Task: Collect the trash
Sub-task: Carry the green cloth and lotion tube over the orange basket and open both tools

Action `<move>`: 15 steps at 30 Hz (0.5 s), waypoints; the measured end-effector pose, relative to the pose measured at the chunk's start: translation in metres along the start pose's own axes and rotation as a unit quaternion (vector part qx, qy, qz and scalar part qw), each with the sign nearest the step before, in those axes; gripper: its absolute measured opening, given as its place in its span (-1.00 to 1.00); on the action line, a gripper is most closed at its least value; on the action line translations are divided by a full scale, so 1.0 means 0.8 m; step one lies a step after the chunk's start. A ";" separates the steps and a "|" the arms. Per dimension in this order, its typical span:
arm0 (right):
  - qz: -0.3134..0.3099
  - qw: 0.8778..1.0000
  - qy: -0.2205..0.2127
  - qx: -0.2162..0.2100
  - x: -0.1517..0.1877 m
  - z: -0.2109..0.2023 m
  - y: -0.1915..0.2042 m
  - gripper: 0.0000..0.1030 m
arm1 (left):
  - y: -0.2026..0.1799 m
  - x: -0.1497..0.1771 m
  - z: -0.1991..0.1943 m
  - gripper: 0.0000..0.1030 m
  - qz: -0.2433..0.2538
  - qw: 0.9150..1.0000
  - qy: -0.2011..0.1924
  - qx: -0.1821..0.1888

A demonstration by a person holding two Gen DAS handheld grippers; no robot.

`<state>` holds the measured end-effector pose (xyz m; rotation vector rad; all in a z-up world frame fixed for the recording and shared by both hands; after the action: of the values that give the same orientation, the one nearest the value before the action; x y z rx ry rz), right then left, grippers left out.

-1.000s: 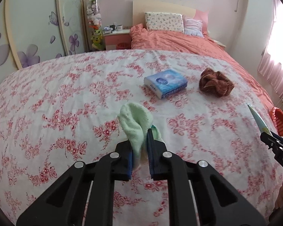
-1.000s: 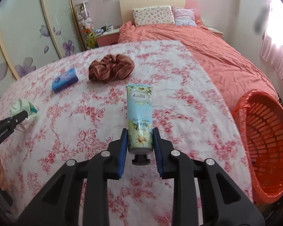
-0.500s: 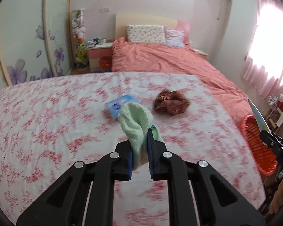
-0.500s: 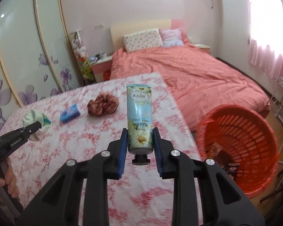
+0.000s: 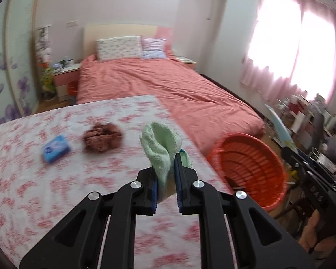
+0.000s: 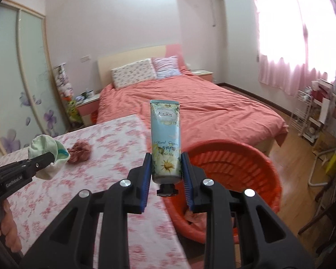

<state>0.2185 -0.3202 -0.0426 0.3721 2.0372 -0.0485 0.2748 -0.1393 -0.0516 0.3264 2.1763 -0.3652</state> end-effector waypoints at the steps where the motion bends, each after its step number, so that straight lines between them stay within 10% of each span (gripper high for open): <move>1: 0.004 1.000 0.000 0.005 0.000 0.001 -0.010 -0.49 | -0.012 0.000 0.004 -0.75 0.004 1.000 0.001 0.007; 15: 0.064 0.997 0.010 0.051 0.017 0.030 -0.134 -0.49 | -0.173 0.016 0.082 -0.75 0.057 0.990 0.046 0.124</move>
<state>0.2033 -0.4233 -0.0793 0.5685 2.0300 -0.0696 0.2655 -0.2904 -0.0791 0.6142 2.1921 -0.5678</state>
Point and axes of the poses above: each gripper's, at about its wrist camera, not at the fingertips, and z roughly the way its jaws point, y to its left, x to its underside, the point moved 10 cm from there along z, roughly the way its jaws point, and after that the axes turned 3 degrees about -y, right-handed, at the moved point
